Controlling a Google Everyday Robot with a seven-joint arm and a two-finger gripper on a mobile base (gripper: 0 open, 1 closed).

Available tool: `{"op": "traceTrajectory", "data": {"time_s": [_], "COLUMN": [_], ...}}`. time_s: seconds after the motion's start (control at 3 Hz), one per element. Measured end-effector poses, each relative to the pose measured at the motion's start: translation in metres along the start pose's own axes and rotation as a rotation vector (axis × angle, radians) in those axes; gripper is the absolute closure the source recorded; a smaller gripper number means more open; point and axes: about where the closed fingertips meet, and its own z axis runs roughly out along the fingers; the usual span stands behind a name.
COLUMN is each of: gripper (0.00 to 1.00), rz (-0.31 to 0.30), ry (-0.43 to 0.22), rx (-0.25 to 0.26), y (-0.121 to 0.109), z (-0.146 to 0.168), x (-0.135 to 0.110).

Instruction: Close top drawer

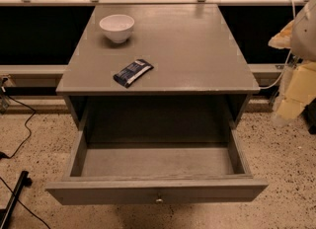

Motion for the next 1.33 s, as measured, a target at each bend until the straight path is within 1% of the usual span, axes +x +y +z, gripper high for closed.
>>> {"op": "traceTrajectory", "data": {"time_s": [0.33,0.67,1.0,1.33], "gripper": [0.0,0.0,0.0,0.03], "rz": [0.0,-0.062,-0.113,-0.153], "ry": [0.0,-0.06,-0.086,-0.056], "rx": [0.0,-0.023,-0.063,-0.129], "y": [0.0,0.0,0.013,0.05], "z": [0.0,0.03,0.083,0.171], "x": [0.0,-0.021,-0.042,-0.031]}}
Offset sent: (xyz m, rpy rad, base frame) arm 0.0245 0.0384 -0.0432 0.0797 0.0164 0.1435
